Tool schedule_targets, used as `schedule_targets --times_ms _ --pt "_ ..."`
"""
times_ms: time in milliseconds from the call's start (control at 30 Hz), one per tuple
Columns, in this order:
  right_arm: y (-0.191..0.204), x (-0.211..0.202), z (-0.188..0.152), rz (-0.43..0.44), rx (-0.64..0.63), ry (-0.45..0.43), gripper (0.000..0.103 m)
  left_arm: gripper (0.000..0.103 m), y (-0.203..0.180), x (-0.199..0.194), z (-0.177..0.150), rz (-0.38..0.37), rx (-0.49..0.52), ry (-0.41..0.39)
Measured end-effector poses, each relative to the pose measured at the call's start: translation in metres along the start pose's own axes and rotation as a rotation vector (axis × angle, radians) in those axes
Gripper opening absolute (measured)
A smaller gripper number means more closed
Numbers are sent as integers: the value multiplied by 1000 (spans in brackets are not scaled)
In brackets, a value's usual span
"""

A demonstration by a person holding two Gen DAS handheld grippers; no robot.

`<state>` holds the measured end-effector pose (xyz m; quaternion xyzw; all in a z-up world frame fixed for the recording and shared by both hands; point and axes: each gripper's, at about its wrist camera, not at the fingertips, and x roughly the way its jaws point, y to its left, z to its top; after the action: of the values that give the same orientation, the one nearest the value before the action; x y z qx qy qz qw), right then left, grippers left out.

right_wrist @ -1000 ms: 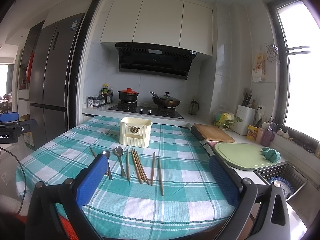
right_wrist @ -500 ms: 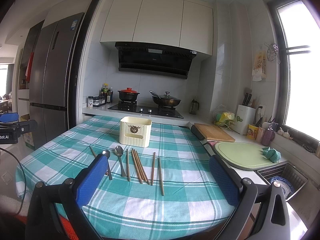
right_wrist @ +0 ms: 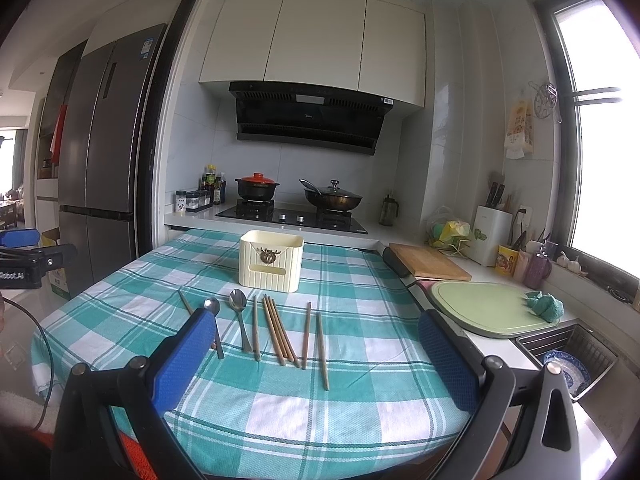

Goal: Organize utensils
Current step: 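Move the right tool down to a single wooden chopstick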

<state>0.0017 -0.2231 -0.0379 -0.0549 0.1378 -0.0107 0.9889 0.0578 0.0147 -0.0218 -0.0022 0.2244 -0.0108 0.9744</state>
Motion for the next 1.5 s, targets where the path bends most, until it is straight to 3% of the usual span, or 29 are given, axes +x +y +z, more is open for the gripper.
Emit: schedule_targets --times_ms 133,433,733,833,1067,1300,1500 --pt "-3 8 0 6 32 4 103 103 3 34 7 -1 -14 68" --pt "-25 36 -6 -21 78 76 103 103 0 152 13 -15 -70 288" --pt "-45 78 -16 -32 100 85 103 103 -16 263 -8 108 -120 431" --pt "-53 95 -16 -27 78 136 103 103 -18 290 -16 152 -116 472" --pt "-72 154 -8 -81 15 199 103 103 -26 322 -24 215 -97 500" --pt "-70 224 -21 -25 -47 337 103 103 -27 332 -38 233 -33 528" --pt "-69 272 -41 80 32 508 102 103 -9 325 -42 196 -44 546"
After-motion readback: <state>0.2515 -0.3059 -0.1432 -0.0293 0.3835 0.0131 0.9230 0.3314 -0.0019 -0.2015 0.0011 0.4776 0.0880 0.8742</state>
